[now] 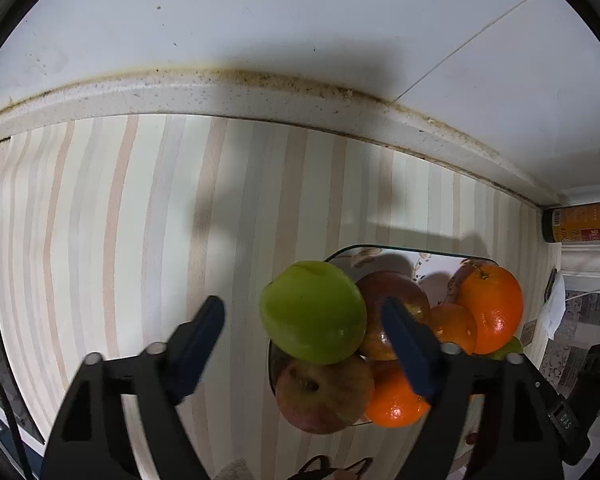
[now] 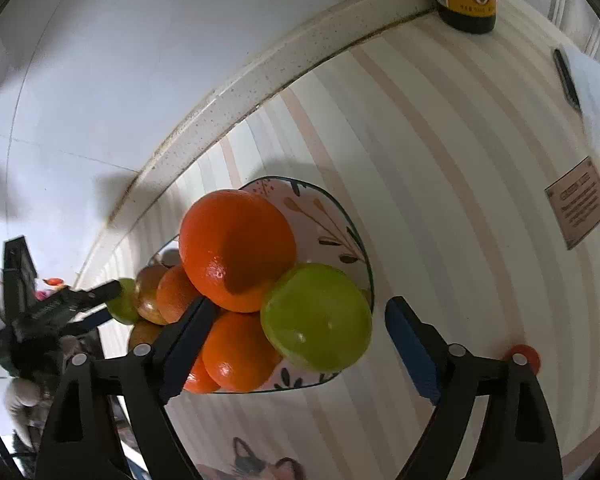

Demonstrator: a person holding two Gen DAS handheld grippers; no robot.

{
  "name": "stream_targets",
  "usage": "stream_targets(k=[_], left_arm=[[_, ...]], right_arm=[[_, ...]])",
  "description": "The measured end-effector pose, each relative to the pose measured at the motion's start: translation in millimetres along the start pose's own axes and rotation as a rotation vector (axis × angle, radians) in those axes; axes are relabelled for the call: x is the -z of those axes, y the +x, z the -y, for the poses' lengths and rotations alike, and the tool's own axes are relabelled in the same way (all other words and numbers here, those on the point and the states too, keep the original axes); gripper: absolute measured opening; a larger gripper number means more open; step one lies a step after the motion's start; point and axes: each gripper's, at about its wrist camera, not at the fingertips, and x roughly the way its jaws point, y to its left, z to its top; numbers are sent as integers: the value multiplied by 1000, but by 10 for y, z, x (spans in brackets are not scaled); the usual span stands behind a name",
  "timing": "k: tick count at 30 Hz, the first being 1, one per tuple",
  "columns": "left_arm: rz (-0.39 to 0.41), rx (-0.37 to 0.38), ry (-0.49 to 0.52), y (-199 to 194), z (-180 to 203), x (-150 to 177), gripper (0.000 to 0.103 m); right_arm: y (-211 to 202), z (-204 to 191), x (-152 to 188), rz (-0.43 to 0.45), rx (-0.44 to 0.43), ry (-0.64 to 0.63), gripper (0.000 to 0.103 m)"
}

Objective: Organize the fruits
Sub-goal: 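Carry both green apples onto the floral plate and open both tools, then lift both tools back and move toward the cherry tomatoes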

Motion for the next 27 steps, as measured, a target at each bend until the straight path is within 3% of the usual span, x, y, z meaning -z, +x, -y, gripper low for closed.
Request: stream_targets(k=[6,11,16,20,27], left_arm=[[62,-35,13,-227,-48,82,86],[179,-104,72,-583,78,411,86],[260,-164,115,-846,236,1065,86],[275,-140,107,-949,291,1506,86],[371,-154,115,-1384,418,2096,86]], right_arm=[[-124,-126,58,38,55,-68,95],[-355,-393,206,95,186,-223,95],[-570,-618,511,109,280,-363,95],[-775,-696,770,114,287,-412,95],[-1309,-857,1277,188,286,-475,95]])
